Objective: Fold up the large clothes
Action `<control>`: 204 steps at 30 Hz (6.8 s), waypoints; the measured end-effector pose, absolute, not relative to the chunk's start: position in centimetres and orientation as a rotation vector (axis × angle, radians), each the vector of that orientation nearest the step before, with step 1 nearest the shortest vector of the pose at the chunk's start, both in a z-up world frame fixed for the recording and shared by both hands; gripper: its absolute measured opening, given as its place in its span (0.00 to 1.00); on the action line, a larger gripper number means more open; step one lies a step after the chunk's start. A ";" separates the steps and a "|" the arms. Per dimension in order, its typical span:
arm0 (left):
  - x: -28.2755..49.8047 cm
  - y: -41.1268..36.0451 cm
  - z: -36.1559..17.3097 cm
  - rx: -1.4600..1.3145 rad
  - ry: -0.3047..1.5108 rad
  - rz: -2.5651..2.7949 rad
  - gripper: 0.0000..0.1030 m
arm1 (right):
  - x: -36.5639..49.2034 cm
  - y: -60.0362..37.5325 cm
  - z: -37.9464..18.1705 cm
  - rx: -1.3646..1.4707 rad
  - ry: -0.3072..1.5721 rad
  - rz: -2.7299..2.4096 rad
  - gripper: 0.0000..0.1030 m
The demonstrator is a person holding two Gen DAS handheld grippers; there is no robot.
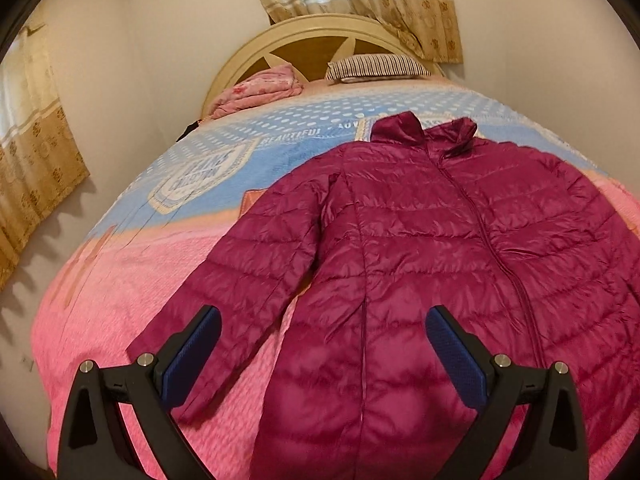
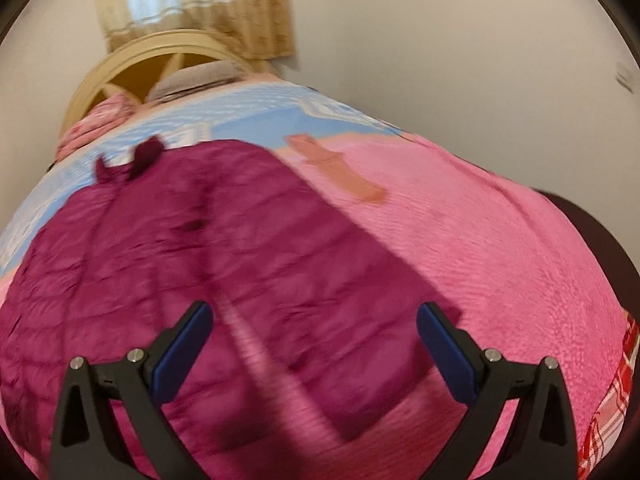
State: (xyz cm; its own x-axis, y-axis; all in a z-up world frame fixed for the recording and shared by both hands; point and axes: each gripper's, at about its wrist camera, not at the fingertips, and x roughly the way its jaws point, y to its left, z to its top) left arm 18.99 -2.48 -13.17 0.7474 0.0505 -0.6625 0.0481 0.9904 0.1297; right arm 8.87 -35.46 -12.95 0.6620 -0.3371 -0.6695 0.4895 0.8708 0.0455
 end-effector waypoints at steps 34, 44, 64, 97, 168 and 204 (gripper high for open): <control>32.2 1.4 -13.8 0.198 0.753 0.169 0.99 | 20.0 -35.2 -6.2 0.031 0.656 -0.357 0.14; 34.2 4.3 -14.5 0.189 0.766 0.193 0.99 | 28.8 -24.8 -5.1 -0.203 0.632 -0.212 0.13; 38.2 9.1 -17.8 0.177 0.834 0.292 0.99 | 38.3 -10.0 -15.7 -0.383 0.726 0.011 0.23; 41.8 -14.2 -12.8 0.382 0.619 0.242 0.99 | 35.0 -37.6 -13.4 0.204 0.739 -0.329 0.33; 45.5 -11.7 -21.8 0.174 0.835 0.114 0.99 | 40.6 -28.0 -17.3 -0.022 0.834 -0.159 0.48; 50.6 -0.2 -12.4 0.118 0.795 0.160 0.99 | 45.6 -24.2 -10.7 -0.064 0.762 0.034 0.81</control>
State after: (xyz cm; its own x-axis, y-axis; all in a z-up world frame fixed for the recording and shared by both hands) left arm 50.56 -0.20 -12.39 0.6890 0.1873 -0.7001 -0.0982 0.9813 0.1658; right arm 45.59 -24.16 -10.69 0.7227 0.0077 -0.6911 -0.0545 0.9975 -0.0459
